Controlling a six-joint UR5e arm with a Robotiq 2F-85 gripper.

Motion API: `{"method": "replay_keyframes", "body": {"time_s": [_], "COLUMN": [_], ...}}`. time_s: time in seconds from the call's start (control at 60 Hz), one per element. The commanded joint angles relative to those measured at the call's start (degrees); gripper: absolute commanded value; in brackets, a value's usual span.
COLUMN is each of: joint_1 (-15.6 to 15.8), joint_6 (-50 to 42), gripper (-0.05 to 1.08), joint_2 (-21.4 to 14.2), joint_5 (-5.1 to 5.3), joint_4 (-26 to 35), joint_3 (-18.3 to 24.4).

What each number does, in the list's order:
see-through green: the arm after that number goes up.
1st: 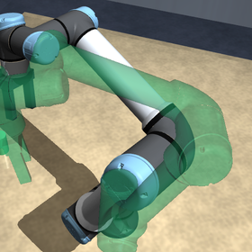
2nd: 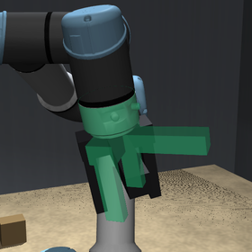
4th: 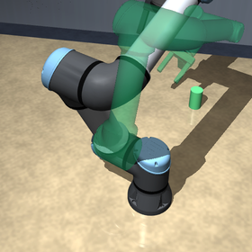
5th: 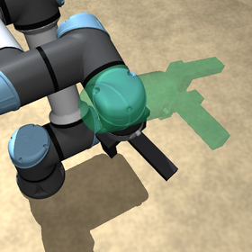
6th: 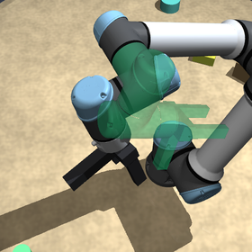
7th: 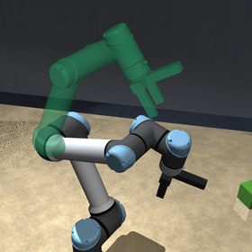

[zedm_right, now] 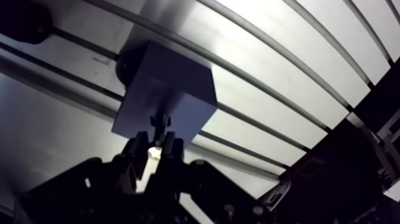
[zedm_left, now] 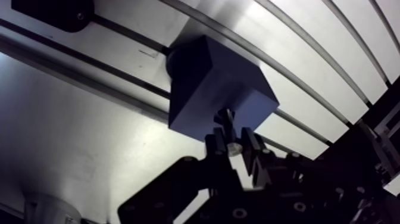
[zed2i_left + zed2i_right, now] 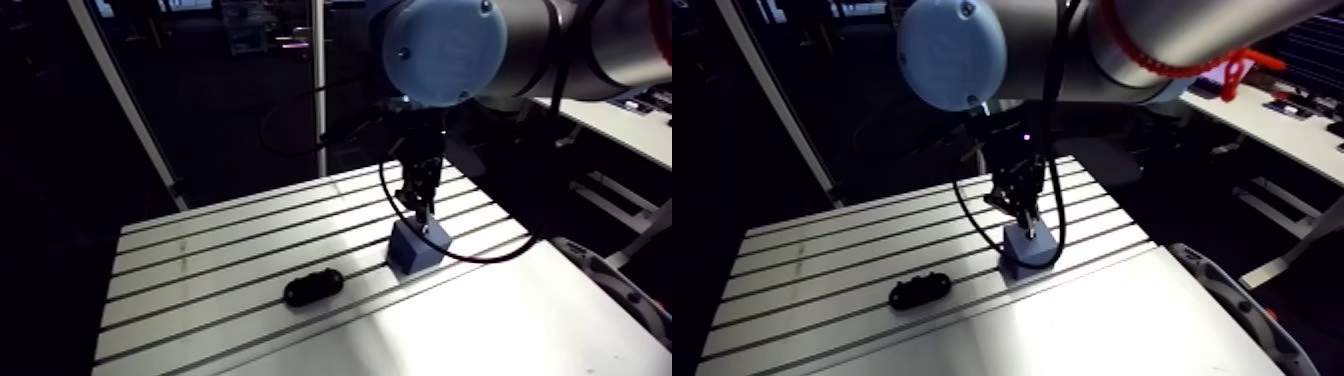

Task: Pick up the M10 bolt and insert it into the hex recess until seated.

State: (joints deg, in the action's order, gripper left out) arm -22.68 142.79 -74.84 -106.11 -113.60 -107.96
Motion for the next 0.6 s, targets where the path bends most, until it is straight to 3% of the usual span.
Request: {"method": "replay_keyframes", "body": {"time_s": [0.017,0.6], "joint_1": [0.0,0.0], "joint_6": [0.1,0.2], "gripper": [1.08,1.08], "joint_2": [-0.2,-0.2], "joint_5": [0.07,0.07], "joint_4": [-0.1,0.1], "joint_3": [0.2,-0.1]}}
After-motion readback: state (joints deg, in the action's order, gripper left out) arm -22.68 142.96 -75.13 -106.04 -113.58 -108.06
